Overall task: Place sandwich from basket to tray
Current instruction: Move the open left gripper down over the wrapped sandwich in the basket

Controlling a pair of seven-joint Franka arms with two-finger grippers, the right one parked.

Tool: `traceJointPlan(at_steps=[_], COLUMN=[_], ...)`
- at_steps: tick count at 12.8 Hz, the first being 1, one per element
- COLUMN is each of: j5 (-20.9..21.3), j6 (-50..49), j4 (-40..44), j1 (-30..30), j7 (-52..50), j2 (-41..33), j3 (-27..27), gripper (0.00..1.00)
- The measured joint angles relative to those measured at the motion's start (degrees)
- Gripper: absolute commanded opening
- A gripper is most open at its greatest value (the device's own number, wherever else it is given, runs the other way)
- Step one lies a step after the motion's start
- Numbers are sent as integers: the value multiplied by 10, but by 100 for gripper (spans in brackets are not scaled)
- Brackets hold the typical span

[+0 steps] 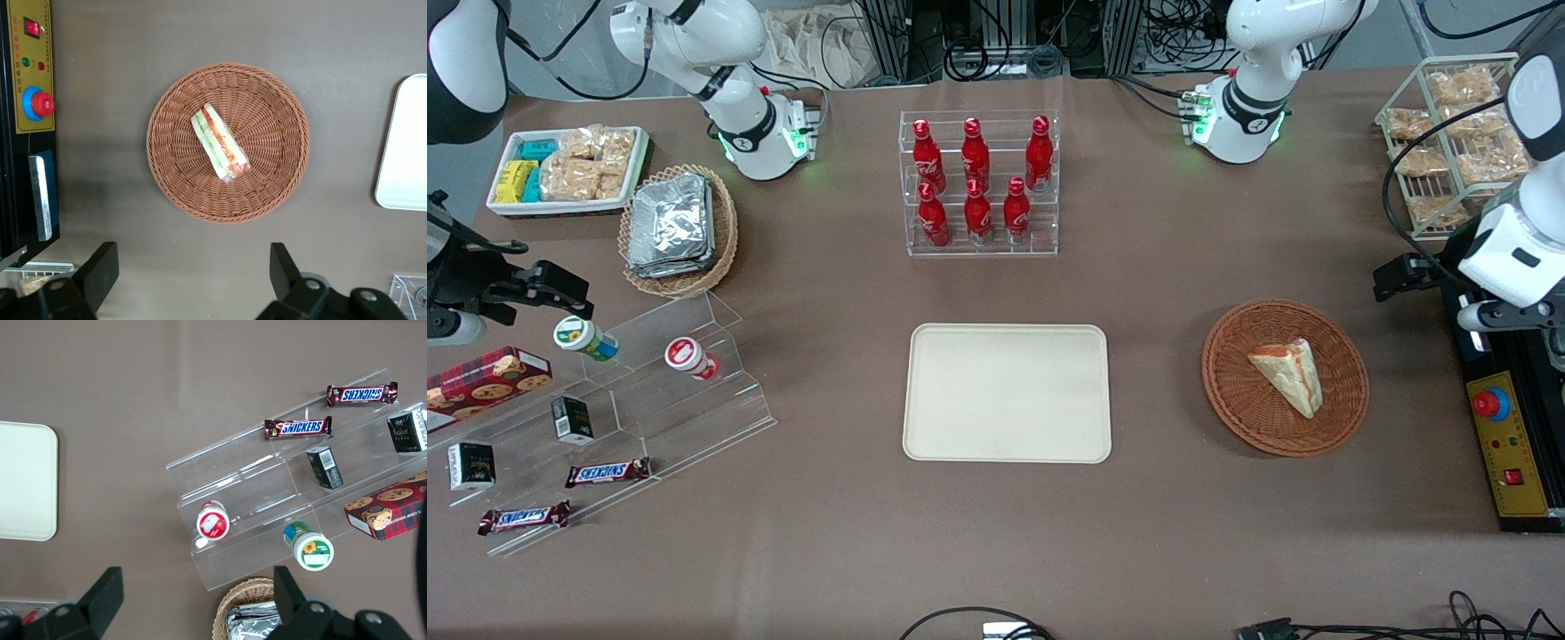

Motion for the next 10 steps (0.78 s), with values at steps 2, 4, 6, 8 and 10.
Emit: traceJointPlan(at_steps=[2, 4, 6, 8, 10], j5=[0, 0, 0, 0, -1], j6=[-6, -6, -14, -1, 71], j4=[18, 37, 56, 43, -6], j1=[0, 0, 0, 0, 0], j7=[0, 0, -16, -94, -203], j2=[16, 34, 59, 78, 88], j3=[0, 0, 0, 0, -1], gripper=[100, 100, 100, 100, 100])
